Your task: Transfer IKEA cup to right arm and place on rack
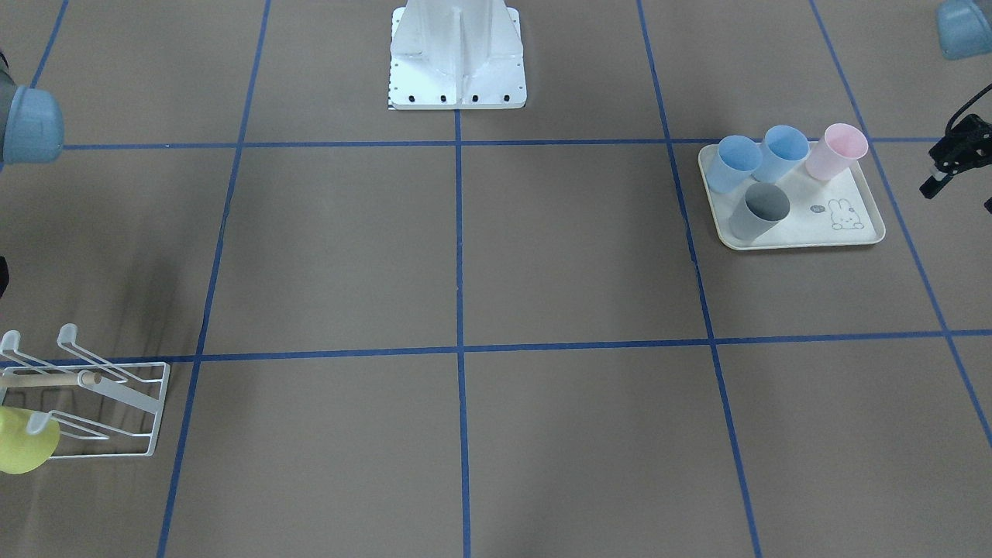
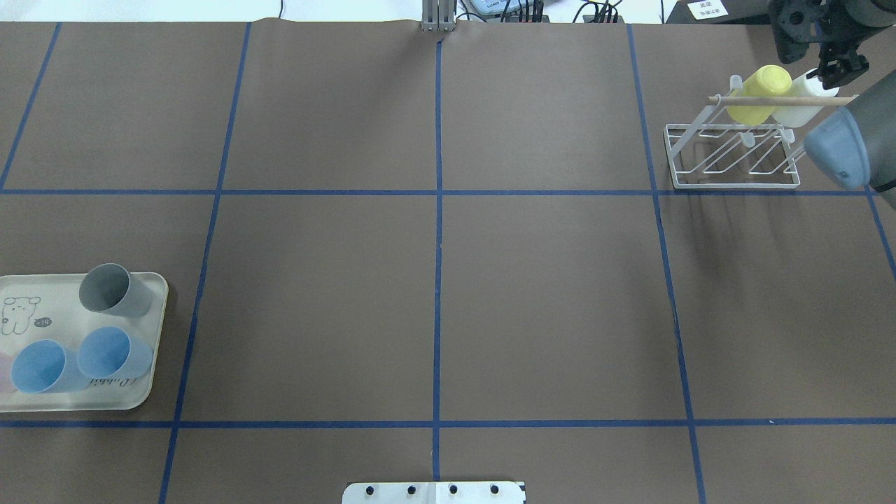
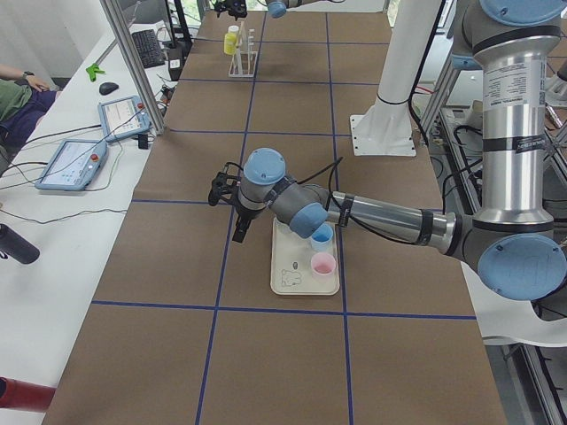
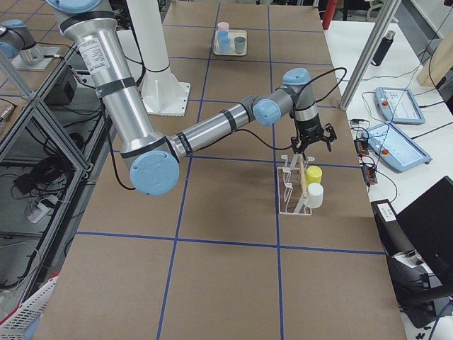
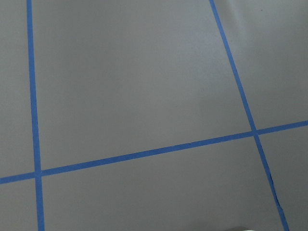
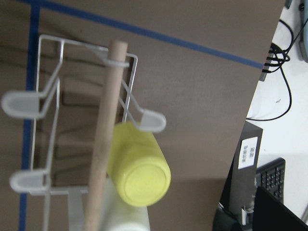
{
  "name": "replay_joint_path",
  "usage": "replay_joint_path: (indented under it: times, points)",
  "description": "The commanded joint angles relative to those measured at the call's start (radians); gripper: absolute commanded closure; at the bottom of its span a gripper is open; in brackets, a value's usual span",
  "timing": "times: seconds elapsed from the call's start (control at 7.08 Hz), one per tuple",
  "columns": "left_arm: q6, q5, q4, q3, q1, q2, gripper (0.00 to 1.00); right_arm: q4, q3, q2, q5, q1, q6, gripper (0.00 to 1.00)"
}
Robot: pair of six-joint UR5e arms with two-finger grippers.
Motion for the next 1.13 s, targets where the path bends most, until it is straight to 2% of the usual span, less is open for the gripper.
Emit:
replay_joint_path:
  times: [0.0, 0.14, 0.28, 0.42, 0.57, 0.71, 0.99]
  points:
    - [-0.006, -0.111, 0.007, -0.039, 0.009, 0.008, 0.0, 0.007, 0.17, -0.064, 0.213, 0.008, 0.416, 0.01]
    - [-0.027, -0.104, -0.001, -0.045, 0.02, 0.042, 0.0, 0.01, 0.238, -0.067, 0.258, 0.006, 0.642, 0.01]
    - [-0.035, -0.03, -0.007, -0.051, 0.072, 0.068, 0.0, 0.011, 0.287, -0.064, 0.267, -0.032, 0.844, 0.01]
    - [-0.097, 0.082, -0.011, -0.053, 0.15, 0.077, 0.0, 0.01, 0.318, -0.054, 0.265, -0.108, 1.036, 0.01]
    - [-0.228, 0.198, -0.06, -0.051, 0.266, 0.077, 0.0, 0.008, 0.326, -0.034, 0.26, -0.173, 1.144, 0.01]
    - [-0.312, 0.278, -0.074, -0.053, 0.367, 0.077, 0.0, 0.005, 0.326, -0.031, 0.255, -0.201, 1.158, 0.01]
    - [-0.448, 0.345, -0.076, -0.051, 0.504, 0.076, 0.0, -0.001, 0.324, -0.032, 0.252, -0.215, 1.158, 0.01]
